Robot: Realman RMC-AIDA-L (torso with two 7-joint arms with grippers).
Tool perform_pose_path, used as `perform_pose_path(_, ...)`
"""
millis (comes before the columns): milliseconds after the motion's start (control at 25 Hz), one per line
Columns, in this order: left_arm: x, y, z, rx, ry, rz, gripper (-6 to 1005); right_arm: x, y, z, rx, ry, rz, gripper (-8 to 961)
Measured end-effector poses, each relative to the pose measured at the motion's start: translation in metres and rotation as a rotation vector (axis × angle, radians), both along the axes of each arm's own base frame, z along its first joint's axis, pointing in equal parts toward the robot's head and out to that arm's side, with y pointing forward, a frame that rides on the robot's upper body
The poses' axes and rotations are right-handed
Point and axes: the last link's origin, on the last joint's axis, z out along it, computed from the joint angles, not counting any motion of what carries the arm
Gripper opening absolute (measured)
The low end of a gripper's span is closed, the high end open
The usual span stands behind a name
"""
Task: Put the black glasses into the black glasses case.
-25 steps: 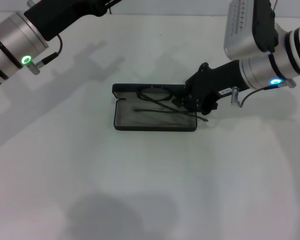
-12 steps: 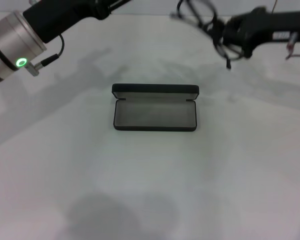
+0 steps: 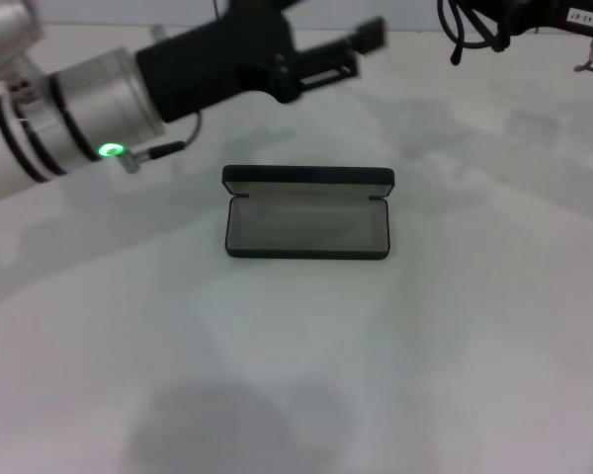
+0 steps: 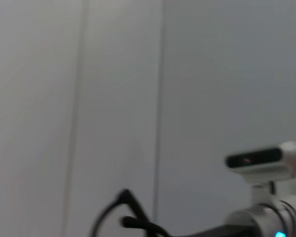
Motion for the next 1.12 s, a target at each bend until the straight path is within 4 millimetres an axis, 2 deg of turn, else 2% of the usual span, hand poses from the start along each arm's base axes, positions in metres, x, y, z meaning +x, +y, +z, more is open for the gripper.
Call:
perform_pose_path(160,0.012,-0.001,-0.013,-0.048,0.032,-0.043,797,-0.004,0.002,-0.008,0.002,0.012,0.019,117)
perform_pose_path(400,0.024,-0.001,-0.021,-0.103,0.052,-0.079,797,-0.008,-0.002,-0.016,0.002,0.025,0.058,117)
perform_pose_path(600,0.027,-0.001,-0.021,-0.130,0.049,-0.076,797,-0.012,-0.009,-0.023,-0.026,0.009,0.114,116)
perform_pose_path(1120,0.028,0.001,-0.018,-0.124,0.048,-0.081,797,-0.012,-0.017,-0.022,-0.051,0.002,0.166,117)
